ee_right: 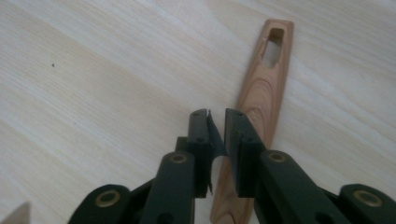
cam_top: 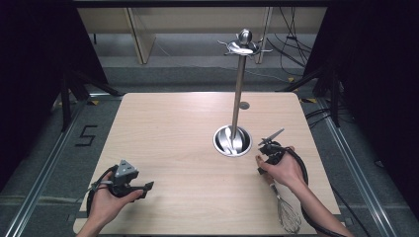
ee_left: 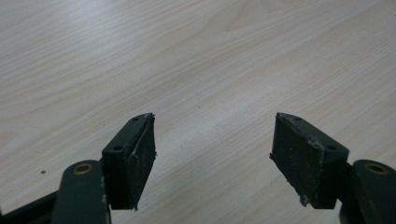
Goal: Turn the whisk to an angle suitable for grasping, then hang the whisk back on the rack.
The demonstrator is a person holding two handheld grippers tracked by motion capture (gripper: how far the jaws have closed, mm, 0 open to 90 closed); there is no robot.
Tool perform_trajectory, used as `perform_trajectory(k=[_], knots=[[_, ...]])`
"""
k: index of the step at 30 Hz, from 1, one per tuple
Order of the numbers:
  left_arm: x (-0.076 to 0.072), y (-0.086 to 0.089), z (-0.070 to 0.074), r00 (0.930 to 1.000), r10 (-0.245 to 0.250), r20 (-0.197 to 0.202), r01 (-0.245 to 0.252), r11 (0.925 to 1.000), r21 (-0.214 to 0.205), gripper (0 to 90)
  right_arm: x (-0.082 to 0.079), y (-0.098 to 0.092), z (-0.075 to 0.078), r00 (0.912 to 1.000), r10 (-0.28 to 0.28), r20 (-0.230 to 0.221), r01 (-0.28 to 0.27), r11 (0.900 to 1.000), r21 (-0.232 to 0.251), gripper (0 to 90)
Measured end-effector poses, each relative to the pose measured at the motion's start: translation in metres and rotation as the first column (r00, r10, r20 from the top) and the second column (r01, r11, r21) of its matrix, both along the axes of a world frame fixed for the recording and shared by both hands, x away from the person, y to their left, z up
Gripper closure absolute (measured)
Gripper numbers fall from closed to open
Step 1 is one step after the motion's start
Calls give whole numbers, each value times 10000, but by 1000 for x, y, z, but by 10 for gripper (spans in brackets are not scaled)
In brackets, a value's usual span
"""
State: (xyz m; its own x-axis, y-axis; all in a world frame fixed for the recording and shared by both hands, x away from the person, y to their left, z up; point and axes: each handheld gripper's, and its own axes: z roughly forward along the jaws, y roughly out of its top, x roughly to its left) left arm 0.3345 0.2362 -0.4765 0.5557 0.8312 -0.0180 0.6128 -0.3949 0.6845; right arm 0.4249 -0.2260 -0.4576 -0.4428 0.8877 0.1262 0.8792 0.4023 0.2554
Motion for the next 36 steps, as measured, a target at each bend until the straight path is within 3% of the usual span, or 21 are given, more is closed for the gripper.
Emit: perform_trajectory(k=[2, 3, 5, 7, 8, 9, 10, 12, 14, 15, 19, 21, 22, 24, 26, 28, 29, 31, 32, 33, 36], knots=[[3, -2, -1, 10000, 87, -6, -87, 9999, -80, 300, -3, -4, 5, 9997, -168, -183, 172, 9996, 221, 731], [3, -4, -2, 9999, 146, 88, -144, 9996, -245, 301, -4, -7, 8, 9998, -121, -128, 125, 9994, 333, 715], [4, -3, -2, 10000, 19, -27, -19, 9999, -107, 302, -8, -11, 13, 9985, -542, 41, 539, 9969, 566, 696], [3, -2, -3, 10000, -3, -84, 2, 10000, -73, 302, -9, -16, 17, 9967, -767, 261, 753, 9959, 508, 680], [2, -3, -4, 9998, 183, -60, -185, 9995, -261, 302, -12, -14, 21, 9935, -1102, -281, 1122, 9901, 842, 672], [1, -3, -4, 9996, 297, 3, -297, 9992, -268, 302, -12, -15, 22, 9930, -1152, -266, 1168, 9907, 694, 659], [1, 0, -2, 10000, 68, -23, -68, 9999, -111, 301, -12, -19, 21, 9961, -859, 206, 843, 9941, 684, 650], [-1, -1, -2, 9995, 291, 120, -287, 9991, -313, 301, -13, -18, 22, 9949, -1002, -88, 1005, 9938, 469, 607], [-2, 2, -2, 10000, 78, 57, -78, 9999, -73, 301, -15, -19, 19, 9966, -819, 97, 817, 9964, 205, 550], [-2, 2, -2, 9998, 155, 78, -154, 9998, -157, 301, -15, -21, 17, 9979, -464, 453, 470, 9988, -133, 544], [0, 4, -2, 9999, 130, -13, -130, 9999, -25, 301, -17, -22, 10, 10000, -19, 18, 20, 9983, -591, 530], [0, 3, -3, 9995, 301, 8, -300, 9994, -183, 301, -17, -22, 10, 9997, -19, -236, -1, 9966, -827, 534], [1, 3, -2, 9998, 175, -68, -176, 9998, -62, 301, -17, -22, 9, 9996, 47, -262, -68, 9968, -793, 539], [0, 0, -4, 9996, 272, 68, -270, 9992, -286, 300, -17, -20, 10, 9987, -71, -499, 29, 9966, -821, 553], [0, 0, -4, 9996, 291, 67, -289, 9993, -236, 300, -16, -21, 11, 9979, 89, -634, -144, 9962, -859, 564], [-1, 1, -2, 10000, 5, -58, -6, 10000, -30, 301, -18, -21, 10, 9990, 212, -386, -244, 9962, -842, 591], [-1, 2, -4, 10000, -14, -51, 14, 10000, -67, 301, -18, -20, 11, 9986, 156, -504, -195, 9968, -774, 599], [0, 3, -4, 9999, -7, -165, 7, 10000, -22, 302, -19, -18, 9, 9989, -186, -432, 162, 9982, -570, 606], [-1, 4, -4, 9998, -23, -174, 23, 10000, 14, 302, -18, -18, 7, 9996, 32, -281, -43, 9993, -383, 611], [-1, 4, -4, 9998, -23, -174, 23, 10000, 14, 302, -17, -17, 8, 9985, 14, -547, -43, 9986, -521, 613], [-2, 5, -2, 10000, -18, -74, 18, 10000, -6, 302, -15, -13, 3, 9991, 119, -415, -143, 9983, -573, 648]])
